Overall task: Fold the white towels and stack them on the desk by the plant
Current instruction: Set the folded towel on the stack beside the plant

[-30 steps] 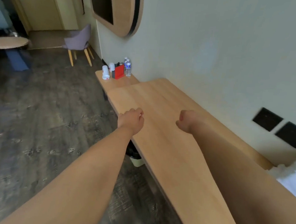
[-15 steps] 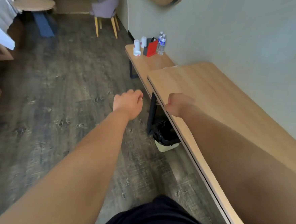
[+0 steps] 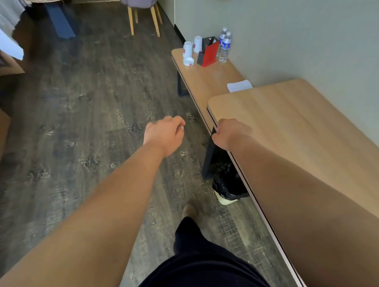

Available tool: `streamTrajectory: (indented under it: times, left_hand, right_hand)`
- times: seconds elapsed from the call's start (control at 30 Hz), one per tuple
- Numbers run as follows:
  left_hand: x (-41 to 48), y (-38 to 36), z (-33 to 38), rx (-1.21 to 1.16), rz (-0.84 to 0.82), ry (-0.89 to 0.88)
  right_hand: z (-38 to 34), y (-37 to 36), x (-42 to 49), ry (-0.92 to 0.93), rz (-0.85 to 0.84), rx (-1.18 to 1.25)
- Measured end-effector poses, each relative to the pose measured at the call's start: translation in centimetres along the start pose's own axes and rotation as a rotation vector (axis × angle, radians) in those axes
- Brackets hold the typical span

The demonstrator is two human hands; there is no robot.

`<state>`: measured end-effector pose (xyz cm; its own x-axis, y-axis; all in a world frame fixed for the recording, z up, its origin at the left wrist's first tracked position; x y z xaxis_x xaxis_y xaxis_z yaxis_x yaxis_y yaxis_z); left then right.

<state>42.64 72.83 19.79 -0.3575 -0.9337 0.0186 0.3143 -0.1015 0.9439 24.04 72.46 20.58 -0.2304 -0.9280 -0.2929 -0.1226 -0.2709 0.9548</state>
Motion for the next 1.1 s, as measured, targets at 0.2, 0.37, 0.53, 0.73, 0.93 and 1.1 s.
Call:
streamTrajectory:
  times: [0.2, 0.37, 0.53, 0.73, 0.93, 1.1]
  left_hand:
    - [11.9, 0.9, -2.2, -0.001, -0.06, -0.044]
    - [20.2, 1.3, -3.4, -0.049, -0.053, -0.059]
    - [25.9, 1.2, -5.7, -0.044, -0.081, -0.077]
    - [34.4, 0.9, -10.4, -0.052, -0.121, -0.116]
    - [45.7, 1.9, -15.8, -0.078, -0.148, -0.264]
    - [54.7, 2.7, -19.6, -0.093, -0.232, -0.34]
  right_hand:
    - [-1.8, 2.8, 10.9, -0.026, -0.037, 0.06]
    - [-1.8, 5.1, 18.8, -0.091, -0.038, 0.025]
    - [-2.5, 6.5, 24.2, -0.122, -0.056, -0.013]
    - [-5.7, 7.2, 32.0, -0.186, -0.067, -0.003]
    - [-9.8, 9.5, 40.6, -0.352, -0.071, 0.073]
    - [-12.4, 11.4, 45.9, -0.509, -0.065, 0.155]
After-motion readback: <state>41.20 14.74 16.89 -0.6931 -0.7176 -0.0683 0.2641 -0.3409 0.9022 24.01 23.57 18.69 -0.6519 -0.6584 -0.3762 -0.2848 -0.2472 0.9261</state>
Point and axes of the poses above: each hand's wrist, its own x-axis towards the middle knuckle, its own y-axis out of the back of the hand, z = x × y, the point moved 2 cm from there along x, towards the middle knuckle, and after that the axes turned 9 degrees about -y, right-handed, at the moved point
